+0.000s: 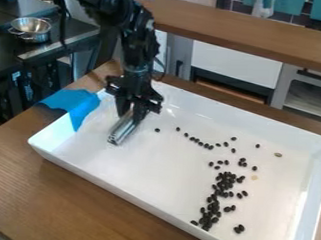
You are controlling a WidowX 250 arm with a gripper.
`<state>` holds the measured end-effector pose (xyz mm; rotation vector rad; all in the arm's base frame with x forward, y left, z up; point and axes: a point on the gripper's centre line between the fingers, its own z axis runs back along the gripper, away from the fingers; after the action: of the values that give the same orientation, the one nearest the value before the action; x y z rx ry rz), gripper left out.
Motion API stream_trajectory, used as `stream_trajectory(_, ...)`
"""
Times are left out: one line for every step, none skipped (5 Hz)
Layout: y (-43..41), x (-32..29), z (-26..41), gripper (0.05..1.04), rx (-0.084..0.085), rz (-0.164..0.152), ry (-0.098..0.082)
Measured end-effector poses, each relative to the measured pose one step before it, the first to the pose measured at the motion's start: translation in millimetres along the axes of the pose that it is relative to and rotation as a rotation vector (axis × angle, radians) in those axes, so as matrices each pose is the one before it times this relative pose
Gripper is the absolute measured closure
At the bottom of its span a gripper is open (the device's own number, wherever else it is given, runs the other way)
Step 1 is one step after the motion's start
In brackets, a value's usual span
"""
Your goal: Sweep into pile
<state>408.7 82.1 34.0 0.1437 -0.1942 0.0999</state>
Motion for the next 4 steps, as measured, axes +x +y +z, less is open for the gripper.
stream_trajectory(1.24, 0.59, -0.14, 0.716, 0.0004, 0.0045, -0.0042)
stream_trajectory(4.86, 4.01, -6.44, 0.716, 0.0097, 0.0039, 0.0226)
stream_trajectory(0.55, 3.98, -1.73, 0.716, 0.0018, 0.0022, 0.0233)
stream_trajectory(-2.40, 4.16, -0.79, 0.716, -0.0100, -0.0169, 0.0293)
